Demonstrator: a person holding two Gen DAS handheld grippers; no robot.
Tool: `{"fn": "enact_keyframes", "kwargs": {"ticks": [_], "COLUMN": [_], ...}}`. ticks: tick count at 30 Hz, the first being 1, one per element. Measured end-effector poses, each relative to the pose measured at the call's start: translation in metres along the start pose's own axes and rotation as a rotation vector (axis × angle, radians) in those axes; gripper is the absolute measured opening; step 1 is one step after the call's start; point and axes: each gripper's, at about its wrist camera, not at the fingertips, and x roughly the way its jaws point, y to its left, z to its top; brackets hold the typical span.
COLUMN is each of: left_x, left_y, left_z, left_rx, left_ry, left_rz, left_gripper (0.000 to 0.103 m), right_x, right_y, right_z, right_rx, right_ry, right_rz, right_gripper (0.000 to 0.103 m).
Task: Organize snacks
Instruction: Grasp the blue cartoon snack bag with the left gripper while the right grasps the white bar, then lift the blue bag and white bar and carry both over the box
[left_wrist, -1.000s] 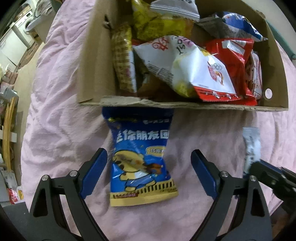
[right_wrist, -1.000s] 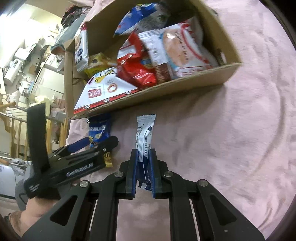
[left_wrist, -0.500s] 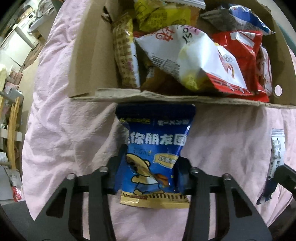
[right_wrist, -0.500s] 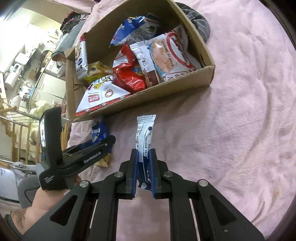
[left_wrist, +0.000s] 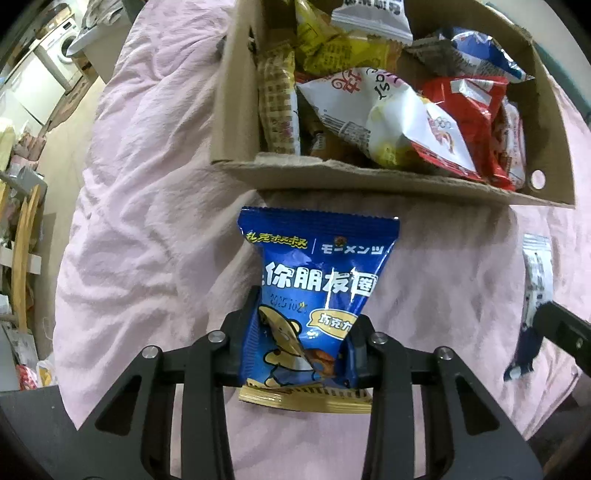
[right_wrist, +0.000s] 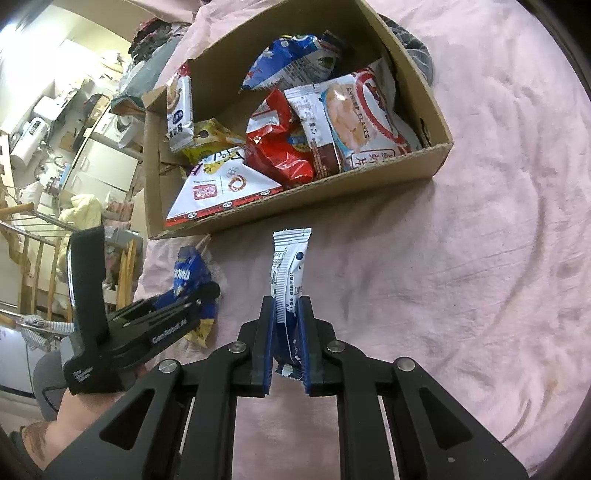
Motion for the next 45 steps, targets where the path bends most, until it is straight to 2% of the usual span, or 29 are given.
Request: {"fn": "enact_keyframes", "kwargs": {"ticks": [2,4,10,16,23,26,34,41,45], "left_x": [-0.009,-0.017,-0.051,-0.083,-0.132,-0.142,-0.141,-0.107,-0.085], "left_y": [0.007,0.014,0.024,0.025,0.025,0.020,0.000,-0.005,-0.015], "left_z": [-0.001,-0.001,-0.007,-0.014,0.006,0.019,0.074,0.127,0.143], "left_rx": [-0.005,-0.027,-0.024,-0.041,-0.035,-0.031,0.007,0.001,0.042], "left_ry": [-0.011,-0.036,-0.115,-0.150,-0.257,-0.280,-0.336,-0.327,-0.322], "left_rz": [-0.006,-0.019,-0.018,-0.045,-0.073,-0.084,-0.057,-0.015,0.026], "left_gripper": [0.032,0.024,0.023,0.023,0.023,0.023,0.023,0.023,0.023], "right_x": [-0.003,-0.006,-0.026,-0.039,-0.055,-0.060,-0.070,-0.061,-0.051], "right_y": [0.001,0.001,0.002,0.008,0.011,0.011,0.008,-0.006,-0.013], "right_z": [0.000,0.000,0.004,0.009,0.018,0.029,0.073,0.108,0.120], "right_rx": [-0.003,-0.001,0.006,0.000,-0.018,-0.018,-0.037,-0.031,-0.034], "right_ry": [-0.006,-0.012,-0.059,-0.088,-0.143,-0.174,-0.265,-0.291,-0.293], "right_rz": [0.001,0.010,0.050,0.098,0.116,0.120,0.068,0.003,-0.057], "right_gripper": [0.012,0.012,0.012,0.012,0.012,0.012,0.012,0.012,0.012]}}
